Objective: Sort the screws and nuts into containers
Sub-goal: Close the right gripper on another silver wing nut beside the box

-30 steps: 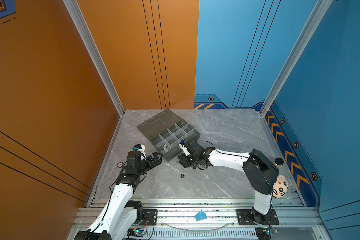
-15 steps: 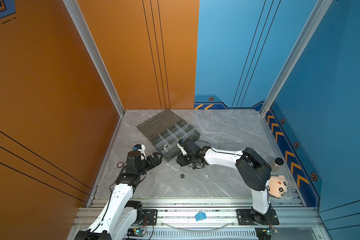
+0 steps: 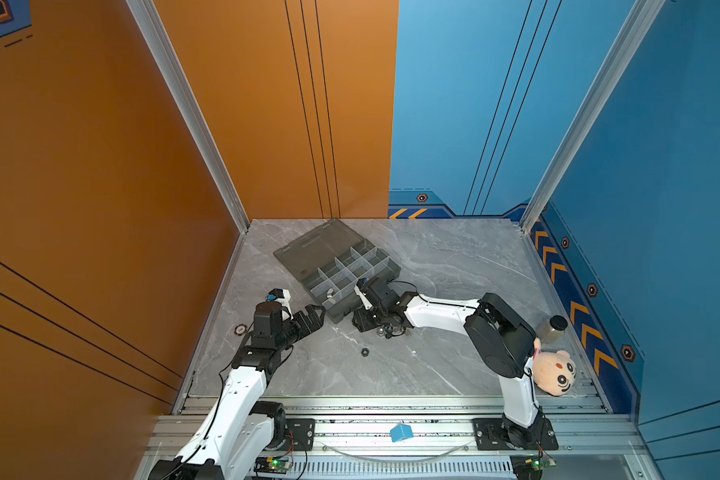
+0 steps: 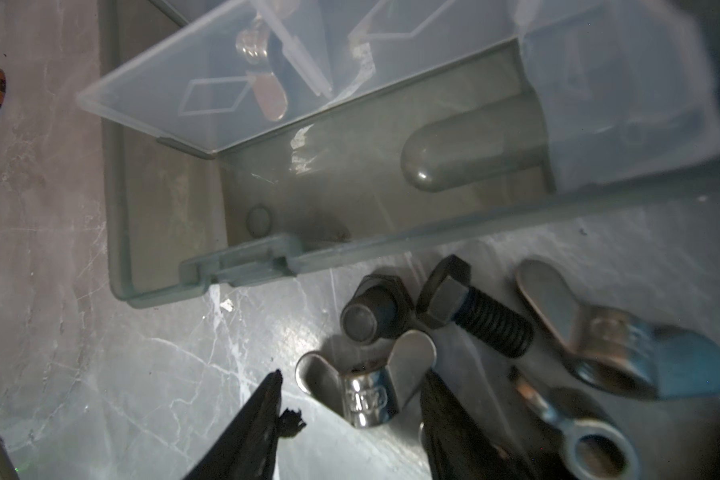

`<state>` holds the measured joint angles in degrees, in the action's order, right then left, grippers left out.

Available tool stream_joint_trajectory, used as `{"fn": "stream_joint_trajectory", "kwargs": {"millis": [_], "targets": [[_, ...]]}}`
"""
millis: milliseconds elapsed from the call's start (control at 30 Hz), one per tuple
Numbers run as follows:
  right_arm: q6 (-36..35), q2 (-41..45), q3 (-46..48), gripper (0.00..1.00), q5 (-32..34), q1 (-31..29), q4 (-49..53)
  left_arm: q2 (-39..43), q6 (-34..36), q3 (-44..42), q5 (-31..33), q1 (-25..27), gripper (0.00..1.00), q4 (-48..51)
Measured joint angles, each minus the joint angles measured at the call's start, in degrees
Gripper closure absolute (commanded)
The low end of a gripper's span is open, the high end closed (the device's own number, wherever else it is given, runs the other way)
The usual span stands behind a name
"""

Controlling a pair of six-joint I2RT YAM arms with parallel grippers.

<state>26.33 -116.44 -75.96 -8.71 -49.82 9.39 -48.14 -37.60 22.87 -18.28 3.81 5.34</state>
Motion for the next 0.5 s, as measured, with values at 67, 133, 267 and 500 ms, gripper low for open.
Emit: {"fn": "stream_joint_trajectory", "kwargs": {"millis": [67,133,267,500], "targets": [[0.61,-0.61,-0.42,0.44,0.00,0.00,0.02,-0.04,0.00,0.00,0.00,0.00,0.02,0.00],[0.98,-0.85,-0.68,0.44,0.00,0.00,0.00,-0.13,-0.02,0.00,0.00,0.00,0.02,0.02],[1.62,-0.85,-0.83,0.45,0.02,0.00,0.07,-0.24,0.00,0.00,0.00,0.00,0.02,0.00],[2.05,-0.87,-1.01,0.47,1.18,-0.02,1.05,-0.26,0.00,0.00,0.00,0.00,0.02,0.00]]}}
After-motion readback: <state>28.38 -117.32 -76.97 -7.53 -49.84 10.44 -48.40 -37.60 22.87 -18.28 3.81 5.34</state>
